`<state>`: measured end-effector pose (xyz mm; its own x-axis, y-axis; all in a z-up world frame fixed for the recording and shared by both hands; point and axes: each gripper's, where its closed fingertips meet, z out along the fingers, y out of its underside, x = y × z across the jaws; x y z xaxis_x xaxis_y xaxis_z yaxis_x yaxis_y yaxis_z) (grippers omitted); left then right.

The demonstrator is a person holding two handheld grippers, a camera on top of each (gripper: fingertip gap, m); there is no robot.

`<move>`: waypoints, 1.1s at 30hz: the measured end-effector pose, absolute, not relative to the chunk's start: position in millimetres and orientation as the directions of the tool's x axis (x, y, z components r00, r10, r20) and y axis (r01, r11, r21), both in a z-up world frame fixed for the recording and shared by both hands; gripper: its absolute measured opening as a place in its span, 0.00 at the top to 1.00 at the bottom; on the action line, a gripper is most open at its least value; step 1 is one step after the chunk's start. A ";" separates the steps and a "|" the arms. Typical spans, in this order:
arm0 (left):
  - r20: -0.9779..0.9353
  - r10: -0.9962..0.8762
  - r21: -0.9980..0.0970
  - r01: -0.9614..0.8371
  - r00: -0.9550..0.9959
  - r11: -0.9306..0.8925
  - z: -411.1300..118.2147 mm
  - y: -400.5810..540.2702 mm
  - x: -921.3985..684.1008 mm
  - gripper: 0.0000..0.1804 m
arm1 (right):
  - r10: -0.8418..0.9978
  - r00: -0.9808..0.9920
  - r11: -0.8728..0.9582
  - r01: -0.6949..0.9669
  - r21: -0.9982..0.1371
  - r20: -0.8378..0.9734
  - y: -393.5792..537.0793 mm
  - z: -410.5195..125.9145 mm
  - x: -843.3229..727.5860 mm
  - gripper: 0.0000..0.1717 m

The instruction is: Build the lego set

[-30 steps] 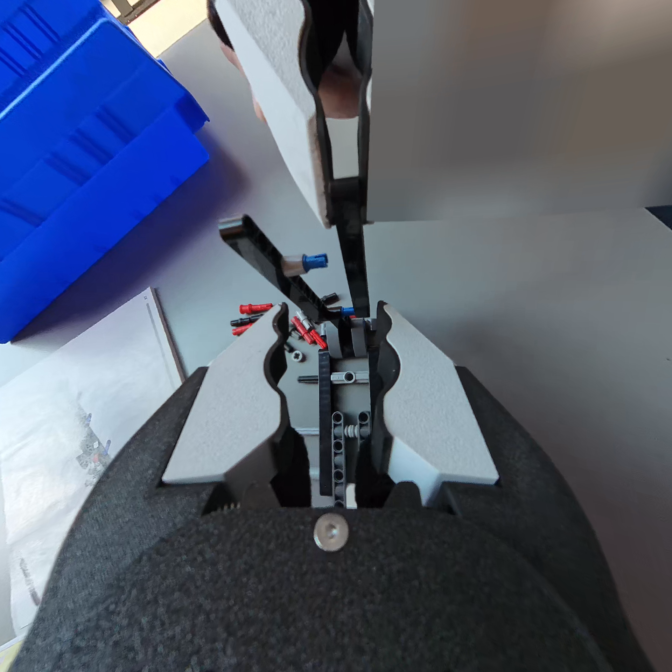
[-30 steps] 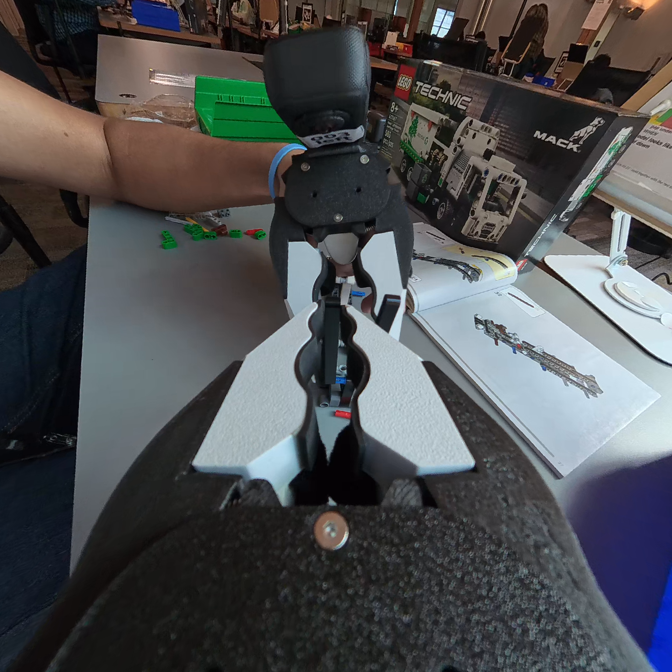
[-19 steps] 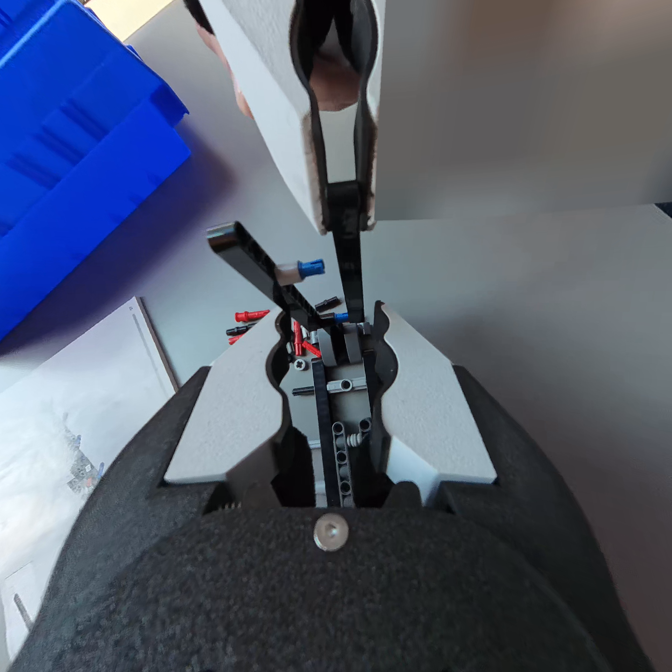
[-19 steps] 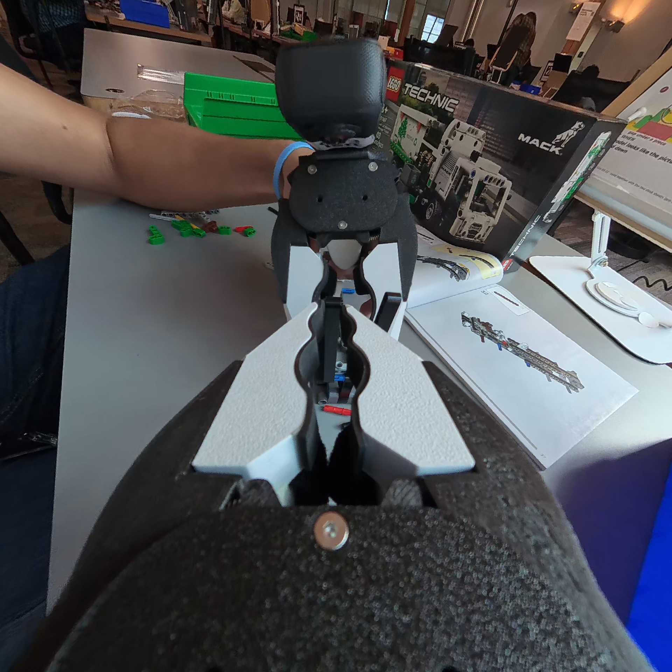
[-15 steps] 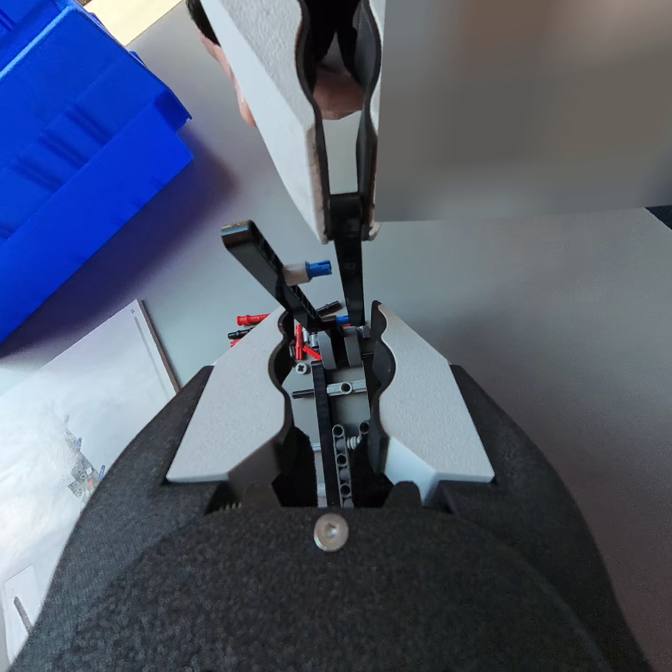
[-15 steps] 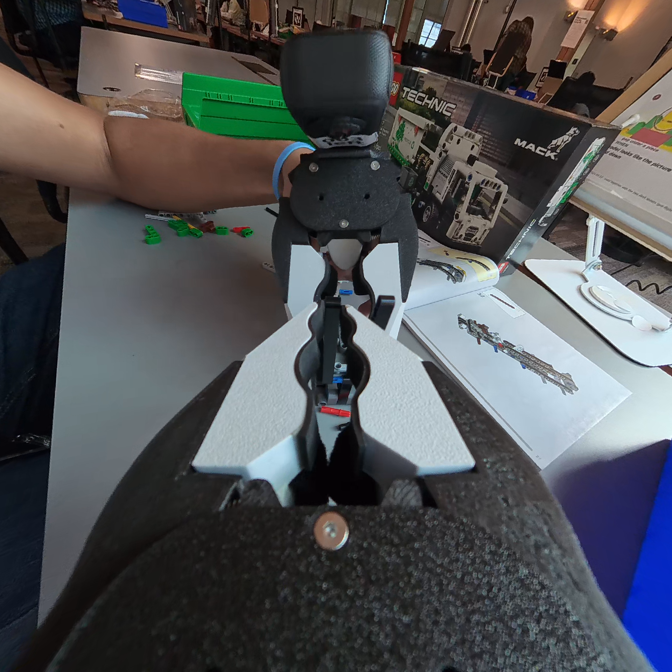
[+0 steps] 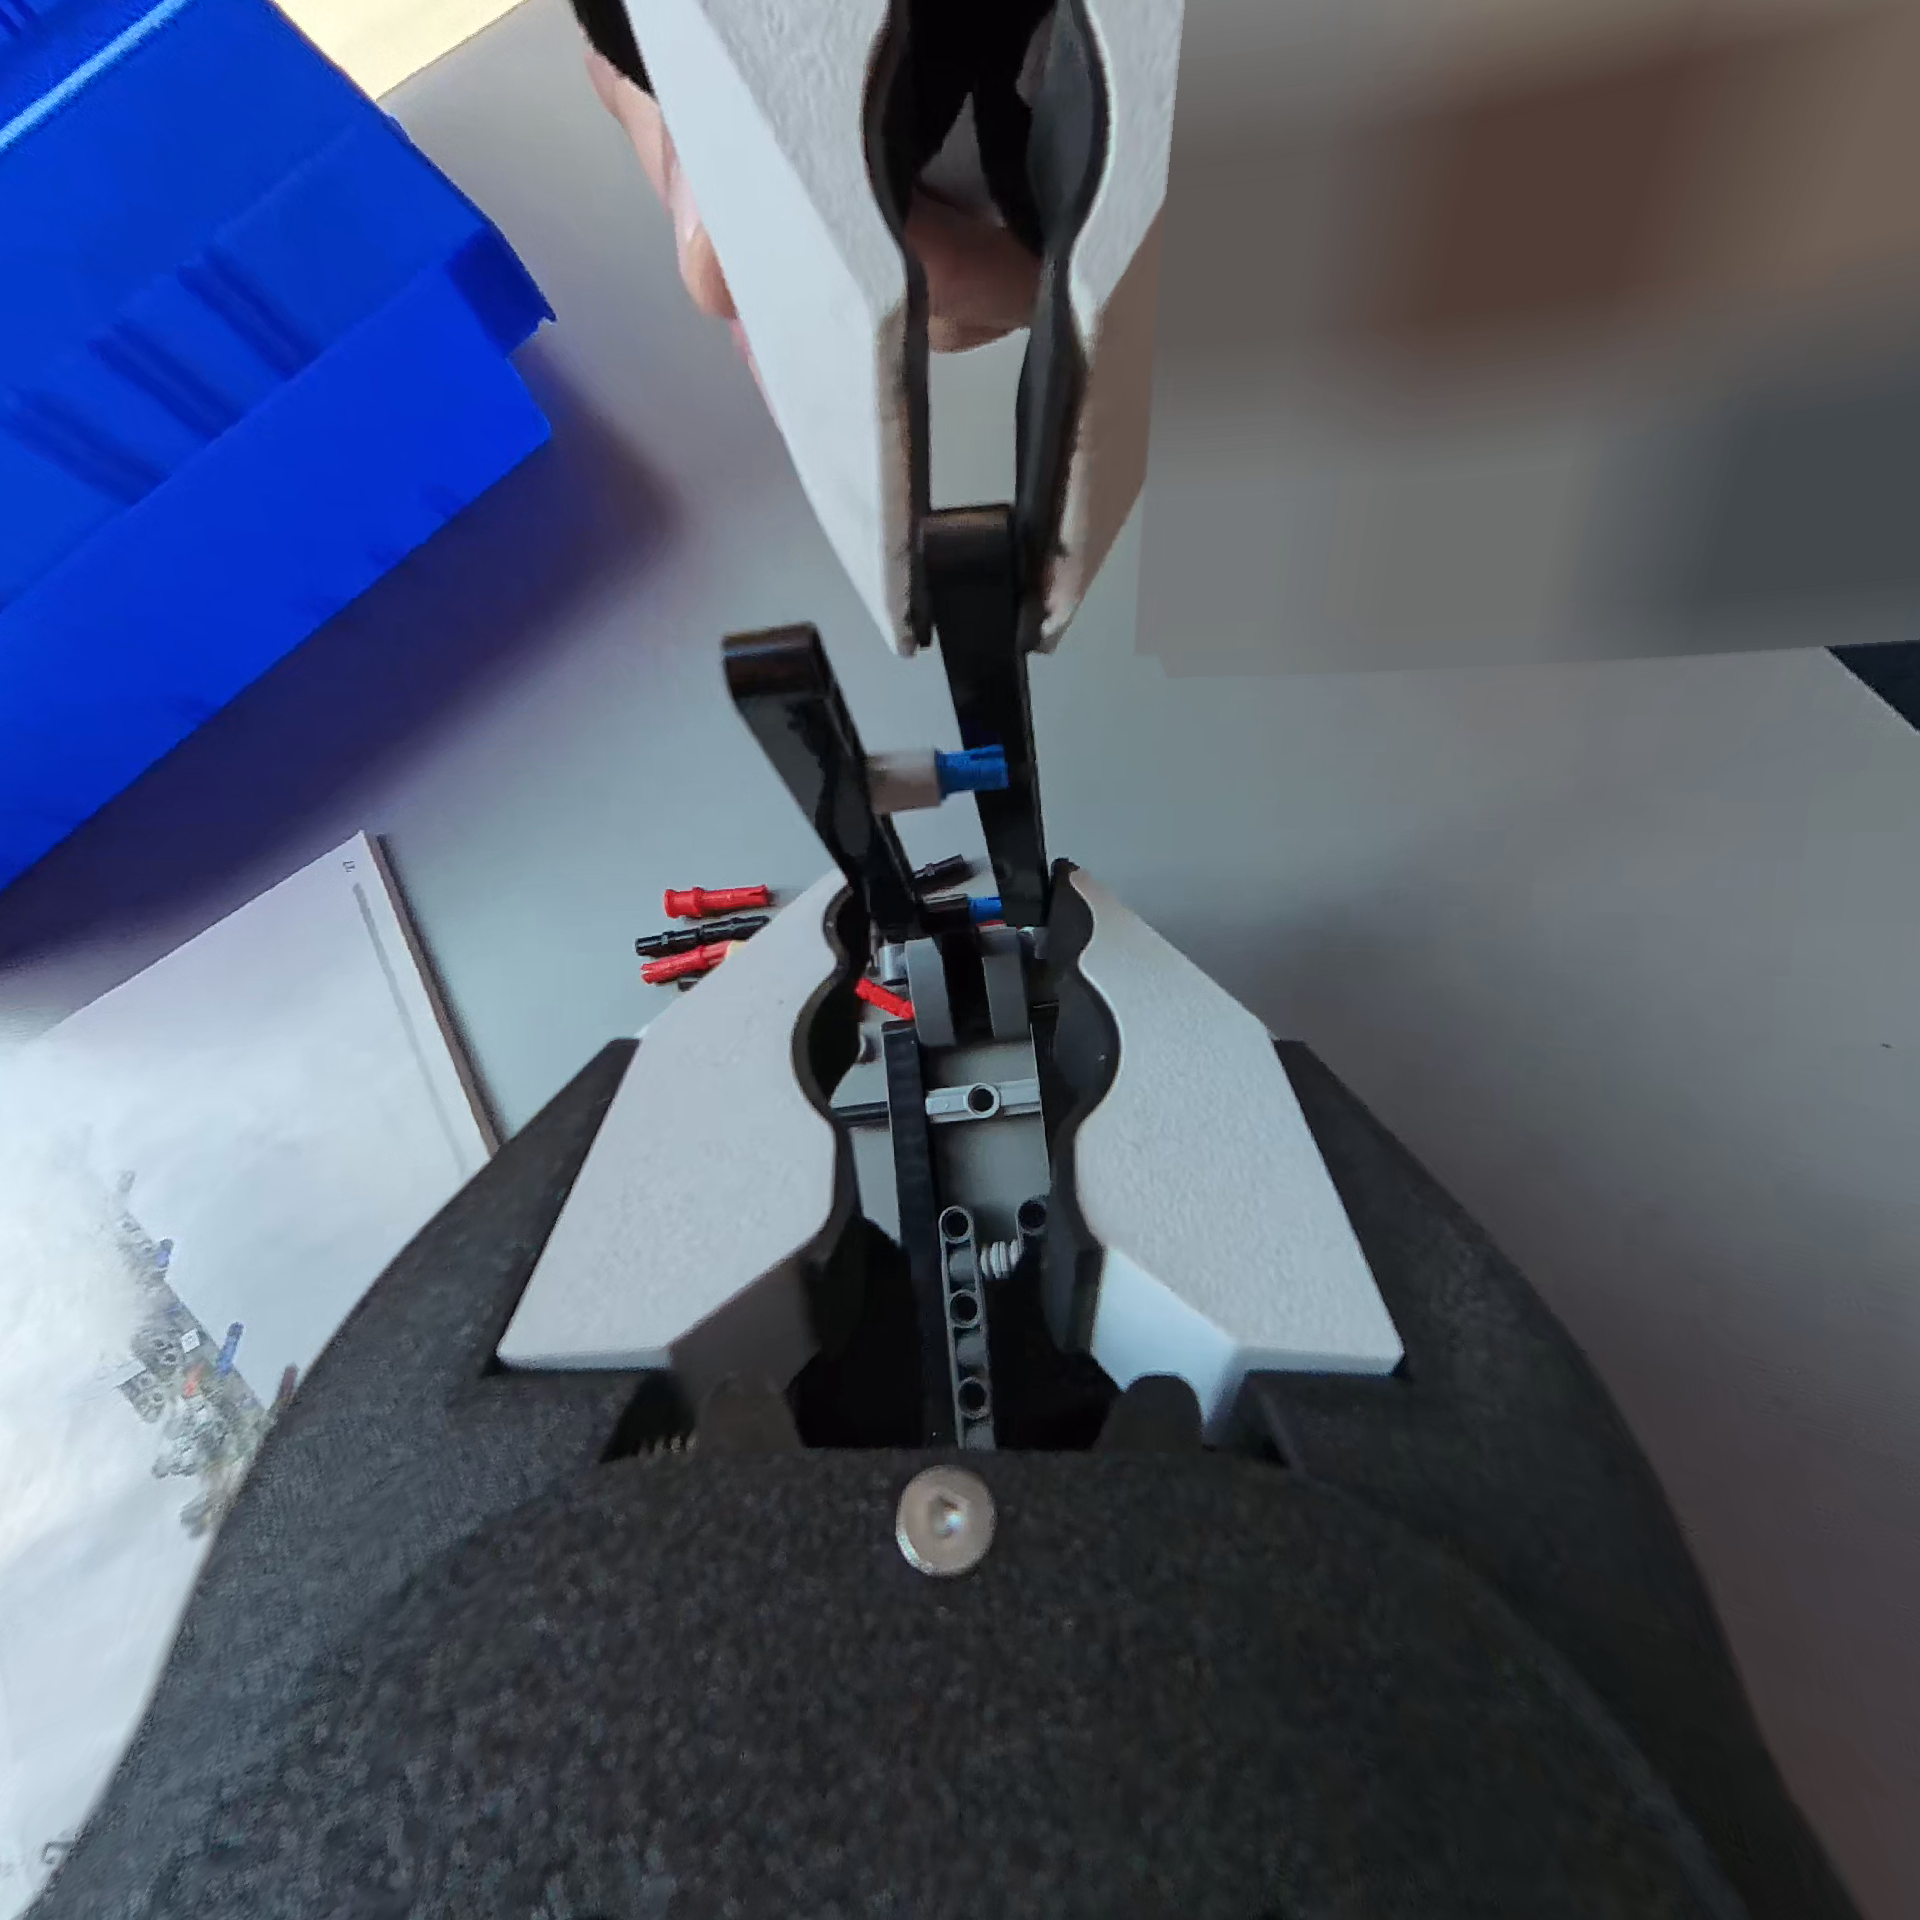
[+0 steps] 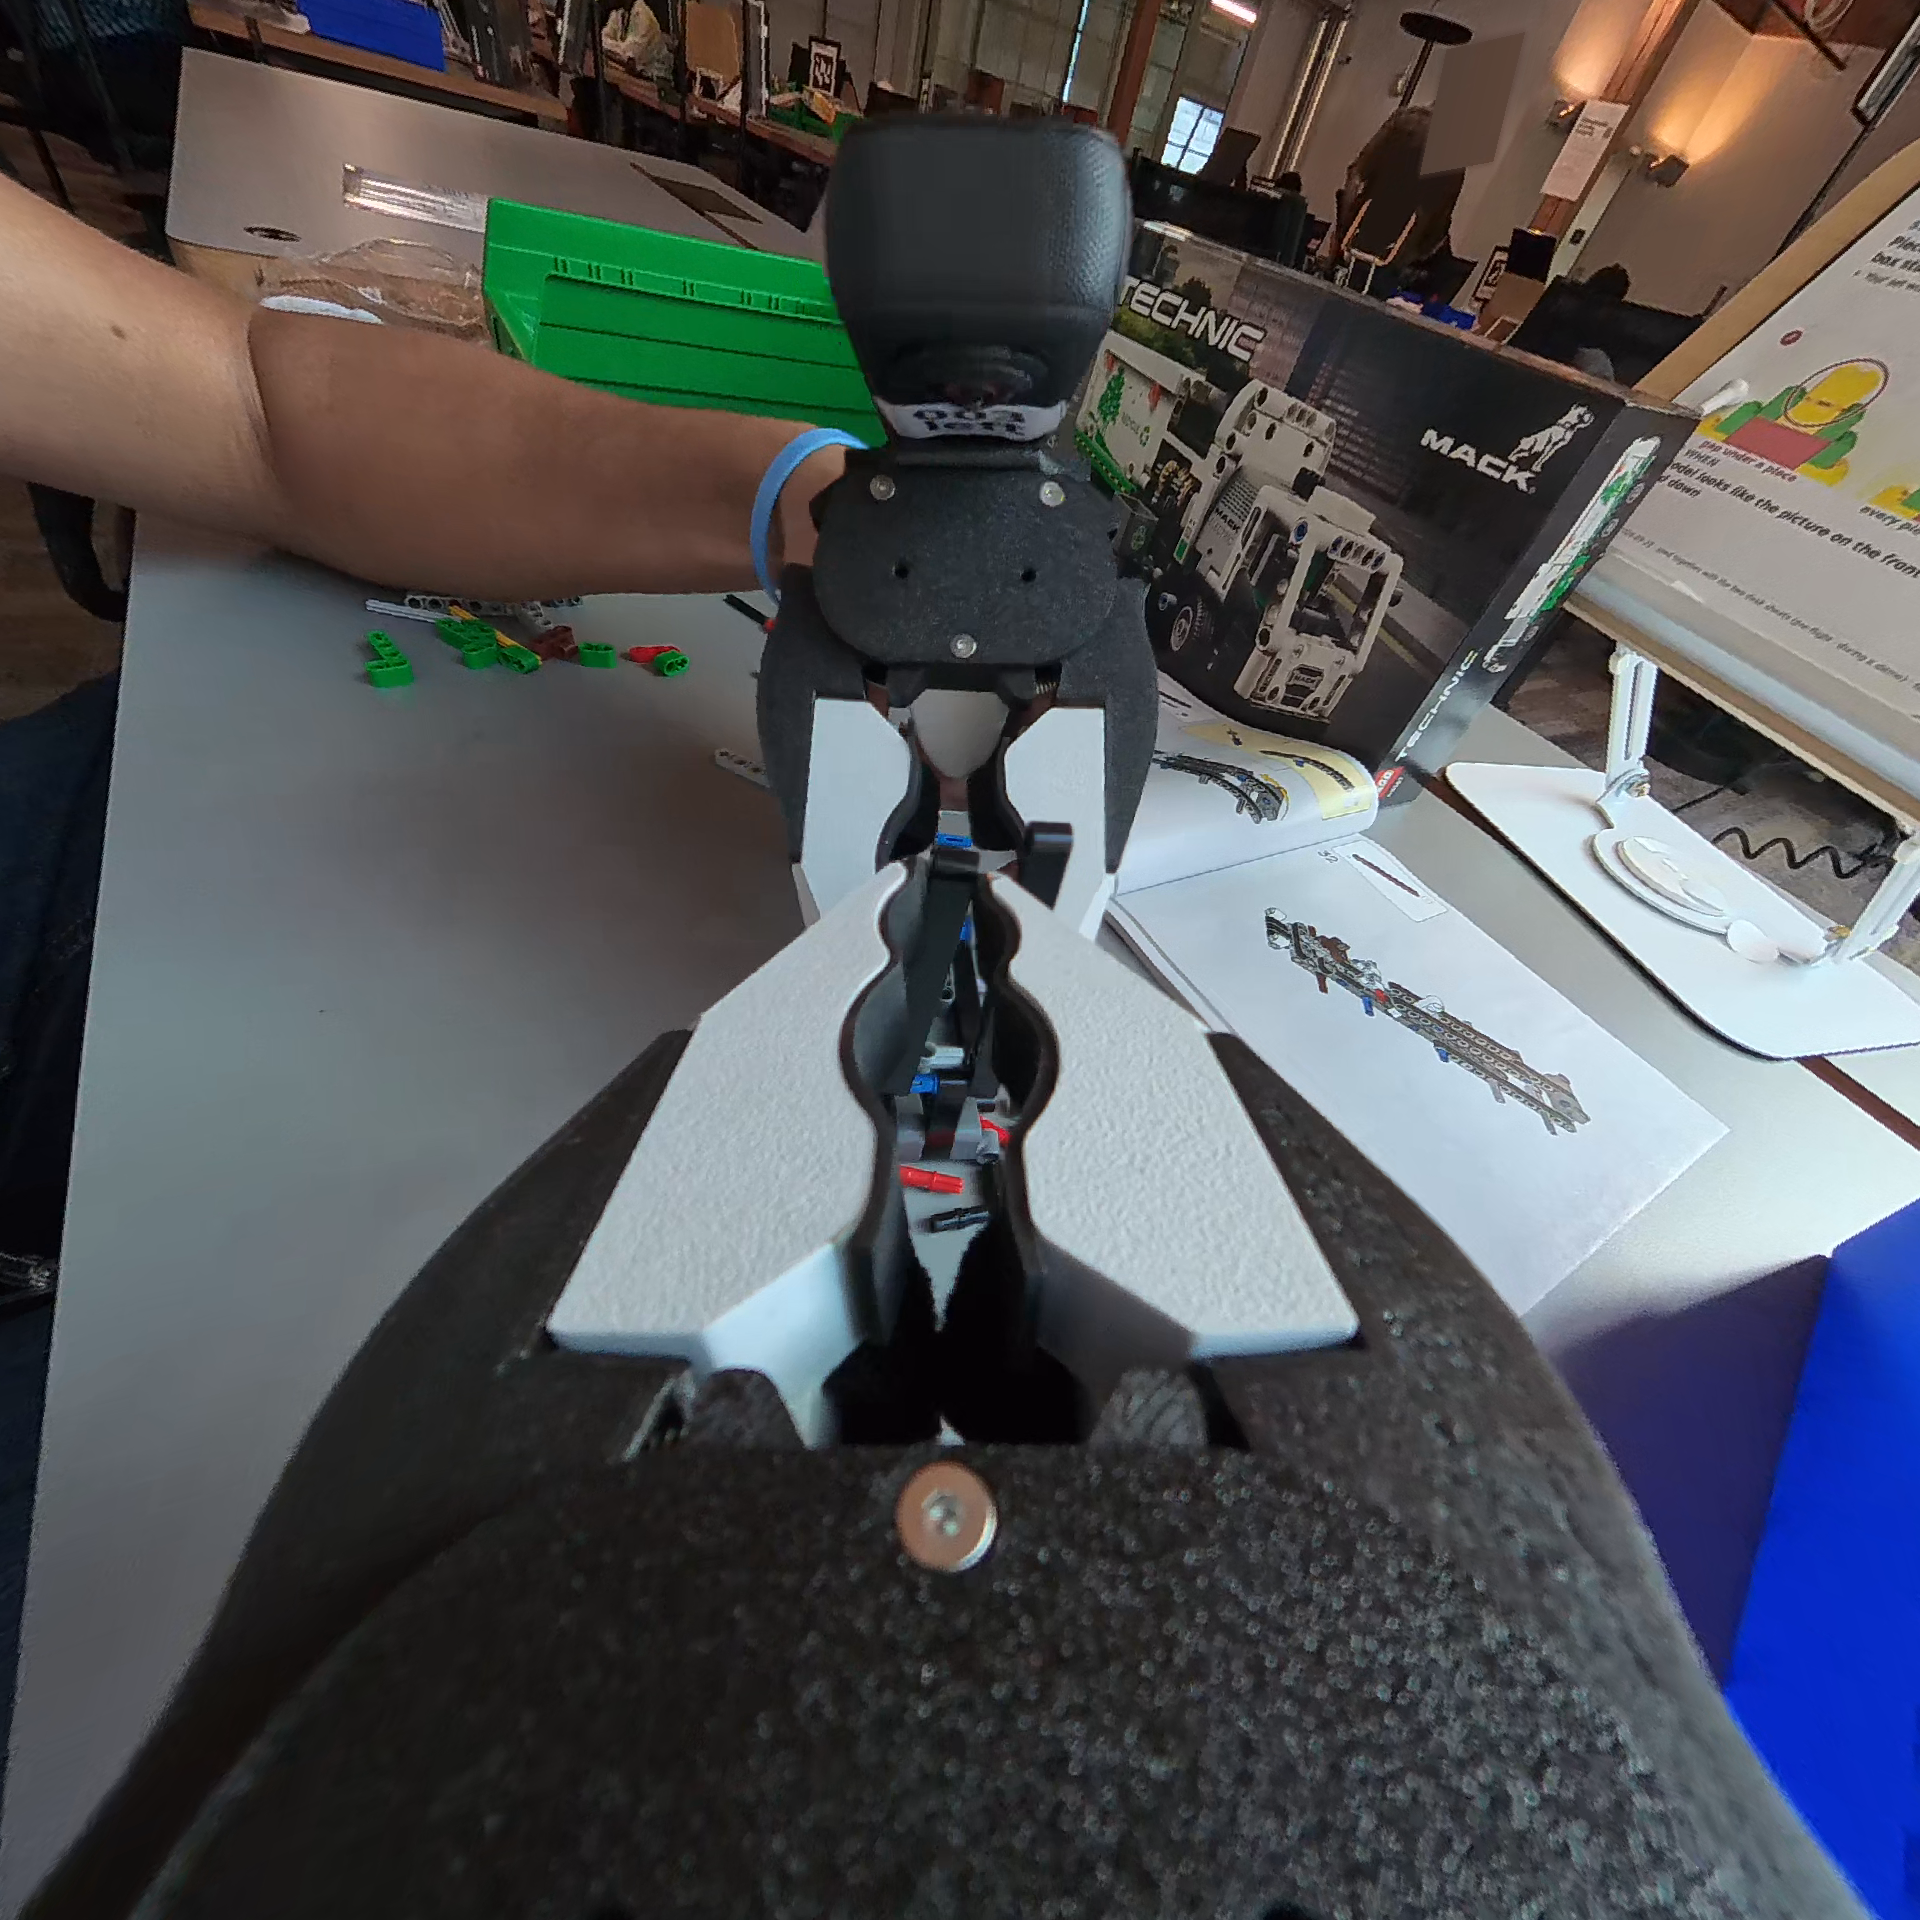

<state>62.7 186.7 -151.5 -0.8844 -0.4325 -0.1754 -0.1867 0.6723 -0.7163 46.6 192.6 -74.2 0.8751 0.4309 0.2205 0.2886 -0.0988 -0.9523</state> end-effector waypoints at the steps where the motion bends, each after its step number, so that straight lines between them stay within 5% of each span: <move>1: -0.165 -0.433 -0.719 -0.192 -0.886 0.667 -151.7 186.2 62.6 0.82 | 0.433 0.874 -0.098 0.289 -0.952 0.221 192.6 -74.1 46.3 0.96; 20: -0.199 -0.423 -0.711 -0.167 -0.884 0.683 -152.9 187.3 64.4 0.81 | 0.447 0.840 -0.029 0.358 -0.933 0.308 193.4 -74.9 36.6 0.96; 33: -0.258 -0.435 -0.688 -0.152 -0.863 0.709 -131.3 189.3 63.5 0.70 | 0.428 0.852 -0.033 0.349 -0.937 0.302 195.6 -74.4 43.1 0.96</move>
<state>63.5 189.3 -131.3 -0.8627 -0.4350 -0.2578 -0.1521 0.7095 -0.6881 43.1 195.6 -74.4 0.8516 0.4283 0.3021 0.3490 -0.0334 -0.9365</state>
